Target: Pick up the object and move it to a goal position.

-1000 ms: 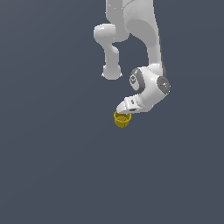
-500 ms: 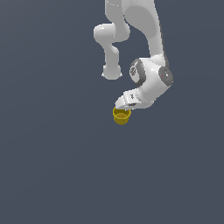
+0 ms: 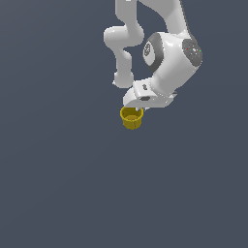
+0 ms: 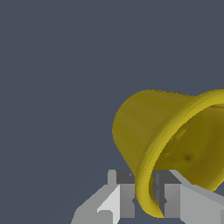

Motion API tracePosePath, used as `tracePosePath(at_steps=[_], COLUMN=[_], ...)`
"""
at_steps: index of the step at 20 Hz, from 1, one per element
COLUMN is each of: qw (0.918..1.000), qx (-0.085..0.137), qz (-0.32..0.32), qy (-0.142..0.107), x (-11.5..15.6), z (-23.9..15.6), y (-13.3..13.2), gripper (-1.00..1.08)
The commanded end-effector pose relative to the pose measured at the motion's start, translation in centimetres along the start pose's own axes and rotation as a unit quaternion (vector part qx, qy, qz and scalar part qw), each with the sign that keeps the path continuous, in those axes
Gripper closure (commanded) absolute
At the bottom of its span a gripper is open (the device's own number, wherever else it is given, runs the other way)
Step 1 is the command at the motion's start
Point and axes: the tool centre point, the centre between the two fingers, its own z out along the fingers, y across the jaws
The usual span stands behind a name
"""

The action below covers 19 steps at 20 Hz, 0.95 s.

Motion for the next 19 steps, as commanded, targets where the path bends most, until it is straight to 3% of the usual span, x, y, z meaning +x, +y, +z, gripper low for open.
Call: tracePosePath(at_steps=[1,10,19], qw=[1.0000,1.0000,1.0000], qx=[0.000,-0.001,-0.001], qz=[0.000,0.001,0.001], qy=[0.001,0.001,0.001], x=[-0.6,-1.8,-1.9], z=[-2.5,-8.5,-10.3], y=[1.4,4.7,5.7], gripper=[1.08,1.08,1.08])
